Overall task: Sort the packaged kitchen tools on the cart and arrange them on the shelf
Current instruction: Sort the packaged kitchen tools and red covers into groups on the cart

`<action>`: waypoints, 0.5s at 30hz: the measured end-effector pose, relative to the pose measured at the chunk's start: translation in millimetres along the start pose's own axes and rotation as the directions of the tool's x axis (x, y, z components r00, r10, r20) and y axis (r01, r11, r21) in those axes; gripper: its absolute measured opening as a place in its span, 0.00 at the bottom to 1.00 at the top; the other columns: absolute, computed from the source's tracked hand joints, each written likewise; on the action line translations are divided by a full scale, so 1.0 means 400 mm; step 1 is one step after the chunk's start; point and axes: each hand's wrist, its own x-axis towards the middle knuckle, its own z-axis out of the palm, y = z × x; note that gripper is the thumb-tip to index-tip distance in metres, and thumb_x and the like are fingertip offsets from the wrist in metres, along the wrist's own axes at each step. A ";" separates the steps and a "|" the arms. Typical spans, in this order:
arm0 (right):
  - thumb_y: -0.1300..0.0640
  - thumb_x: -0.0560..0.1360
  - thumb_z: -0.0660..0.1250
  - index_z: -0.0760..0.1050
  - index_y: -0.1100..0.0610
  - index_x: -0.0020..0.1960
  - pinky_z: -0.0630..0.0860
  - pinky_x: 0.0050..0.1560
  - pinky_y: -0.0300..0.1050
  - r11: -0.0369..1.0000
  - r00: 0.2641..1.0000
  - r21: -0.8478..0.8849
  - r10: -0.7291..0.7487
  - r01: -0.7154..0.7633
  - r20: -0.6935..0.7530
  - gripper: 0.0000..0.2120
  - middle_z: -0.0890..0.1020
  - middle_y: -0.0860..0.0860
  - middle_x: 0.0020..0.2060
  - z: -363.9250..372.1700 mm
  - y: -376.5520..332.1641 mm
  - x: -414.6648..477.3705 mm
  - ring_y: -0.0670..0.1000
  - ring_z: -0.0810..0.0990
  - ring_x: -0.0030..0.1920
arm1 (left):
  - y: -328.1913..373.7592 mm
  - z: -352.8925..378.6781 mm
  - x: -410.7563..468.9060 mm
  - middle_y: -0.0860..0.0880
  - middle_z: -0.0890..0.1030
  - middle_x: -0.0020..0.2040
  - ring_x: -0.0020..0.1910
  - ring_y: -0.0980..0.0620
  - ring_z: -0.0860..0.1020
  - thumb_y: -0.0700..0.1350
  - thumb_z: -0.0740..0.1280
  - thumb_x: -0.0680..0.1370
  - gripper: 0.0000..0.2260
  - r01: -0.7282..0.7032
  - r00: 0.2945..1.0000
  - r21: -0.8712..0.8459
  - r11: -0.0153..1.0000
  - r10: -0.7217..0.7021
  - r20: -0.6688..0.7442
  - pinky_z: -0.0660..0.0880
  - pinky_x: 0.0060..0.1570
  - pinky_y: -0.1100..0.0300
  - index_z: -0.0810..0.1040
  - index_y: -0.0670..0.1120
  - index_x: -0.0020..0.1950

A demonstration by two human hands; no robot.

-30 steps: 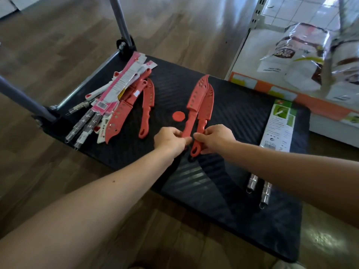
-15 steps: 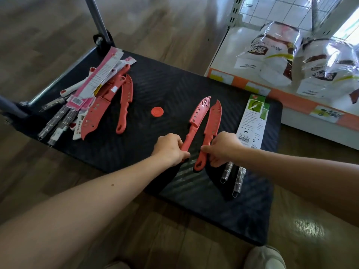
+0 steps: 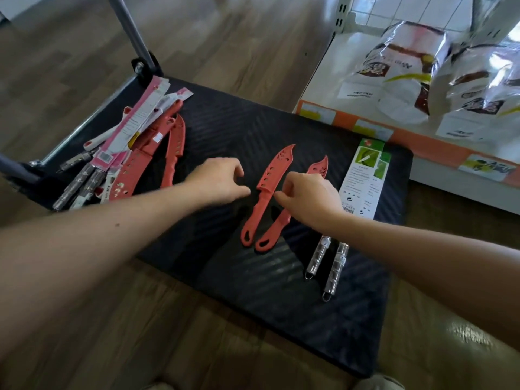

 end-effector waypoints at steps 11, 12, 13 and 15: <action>0.50 0.76 0.61 0.73 0.54 0.52 0.65 0.39 0.43 0.958 0.958 0.016 -0.286 0.286 -0.023 0.10 0.77 0.49 0.47 0.067 -0.065 0.051 0.51 0.76 0.47 | -0.098 0.005 -0.029 0.46 0.76 0.59 0.59 0.46 0.74 0.53 0.67 0.74 0.16 0.033 0.982 0.015 0.999 -0.030 -0.186 0.72 0.56 0.54 0.74 0.48 0.59; 0.50 0.76 0.61 0.73 0.55 0.53 0.65 0.39 0.43 0.951 0.951 0.000 -0.308 0.308 -0.012 0.10 0.77 0.50 0.47 0.074 -0.082 0.060 0.51 0.76 0.47 | -0.130 0.011 -0.040 0.46 0.75 0.59 0.60 0.45 0.74 0.53 0.67 0.74 0.17 0.063 0.981 0.023 0.998 -0.057 -0.186 0.73 0.56 0.52 0.74 0.48 0.60; 0.49 0.76 0.61 0.73 0.55 0.53 0.65 0.39 0.43 0.948 0.948 0.006 -0.318 0.318 -0.017 0.11 0.77 0.50 0.47 0.083 -0.101 0.068 0.52 0.76 0.47 | -0.160 0.012 -0.048 0.46 0.74 0.60 0.60 0.45 0.73 0.54 0.66 0.75 0.17 0.089 0.978 0.027 0.996 -0.083 -0.192 0.73 0.56 0.50 0.73 0.48 0.60; 0.50 0.76 0.61 0.74 0.56 0.51 0.66 0.38 0.42 0.950 0.950 0.032 -0.310 0.311 -0.034 0.11 0.77 0.50 0.46 0.103 -0.143 0.082 0.52 0.76 0.46 | -0.208 0.011 -0.054 0.46 0.74 0.60 0.60 0.45 0.72 0.54 0.65 0.75 0.17 0.117 0.971 0.020 0.993 -0.110 -0.211 0.74 0.54 0.48 0.72 0.48 0.61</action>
